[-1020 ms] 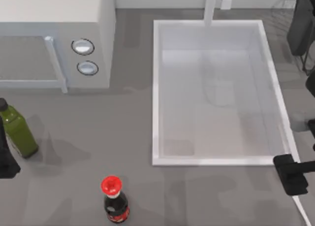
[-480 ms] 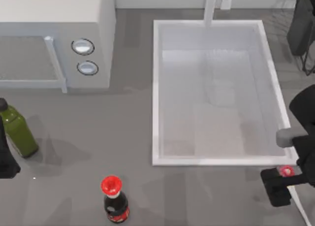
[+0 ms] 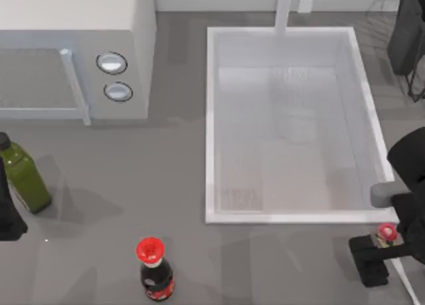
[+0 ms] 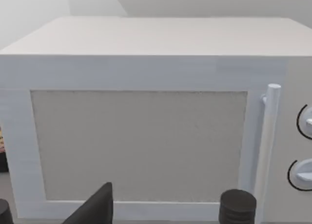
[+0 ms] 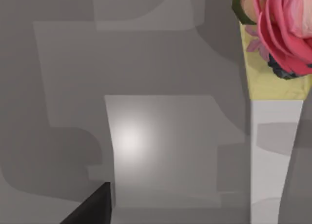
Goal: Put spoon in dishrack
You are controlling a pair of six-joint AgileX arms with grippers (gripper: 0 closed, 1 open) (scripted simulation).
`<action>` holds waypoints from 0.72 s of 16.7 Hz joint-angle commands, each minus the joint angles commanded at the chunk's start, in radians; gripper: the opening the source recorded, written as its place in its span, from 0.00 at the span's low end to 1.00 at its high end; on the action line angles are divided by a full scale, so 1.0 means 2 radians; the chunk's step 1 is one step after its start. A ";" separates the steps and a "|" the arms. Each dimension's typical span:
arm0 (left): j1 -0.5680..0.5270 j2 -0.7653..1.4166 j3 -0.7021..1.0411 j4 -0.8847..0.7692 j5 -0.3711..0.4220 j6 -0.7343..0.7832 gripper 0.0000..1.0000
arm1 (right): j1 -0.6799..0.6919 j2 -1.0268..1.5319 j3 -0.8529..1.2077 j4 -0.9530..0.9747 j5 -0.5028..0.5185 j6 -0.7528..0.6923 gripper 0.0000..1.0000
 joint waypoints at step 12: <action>0.000 0.000 0.000 0.000 0.000 0.000 1.00 | 0.000 0.000 0.000 0.000 0.000 0.000 0.17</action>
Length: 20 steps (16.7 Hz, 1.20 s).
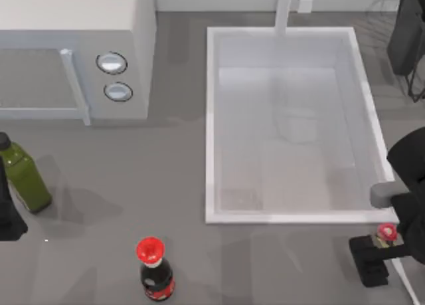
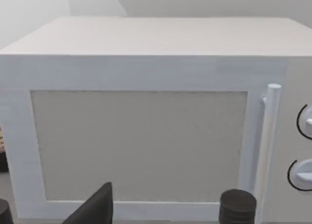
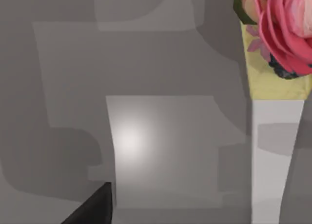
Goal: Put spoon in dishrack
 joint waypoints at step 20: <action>0.000 0.000 0.000 0.000 0.000 0.000 1.00 | 0.001 -0.060 0.178 -0.232 0.004 0.000 0.00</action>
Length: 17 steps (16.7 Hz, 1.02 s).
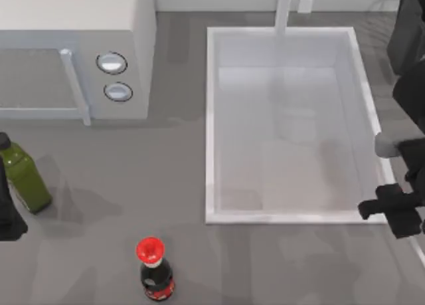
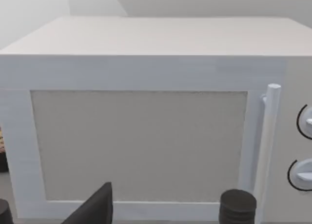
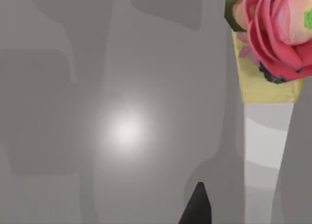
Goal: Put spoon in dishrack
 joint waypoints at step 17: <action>0.000 0.000 0.000 0.000 0.000 0.000 1.00 | -0.029 -0.067 0.181 -0.200 -0.018 -0.012 0.00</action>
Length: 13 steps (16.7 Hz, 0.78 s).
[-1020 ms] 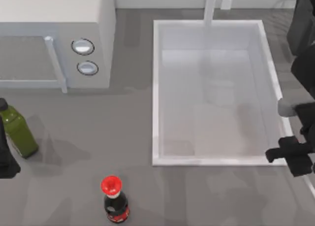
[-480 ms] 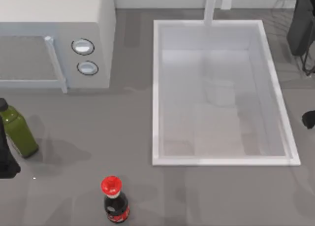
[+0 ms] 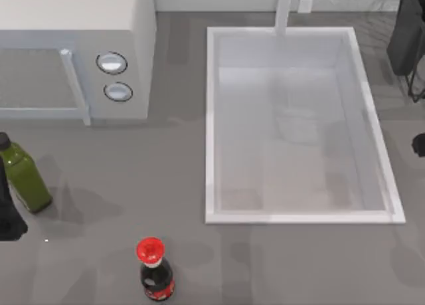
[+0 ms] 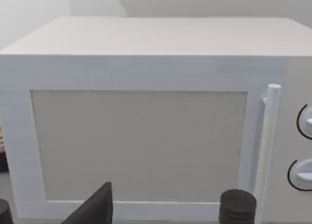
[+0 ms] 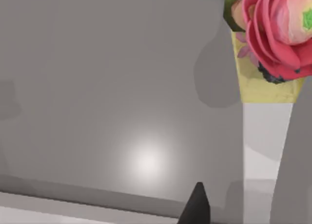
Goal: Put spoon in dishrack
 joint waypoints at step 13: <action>0.000 0.000 0.000 0.000 0.000 0.000 1.00 | -0.350 -0.120 -0.073 0.490 -0.215 -0.069 0.00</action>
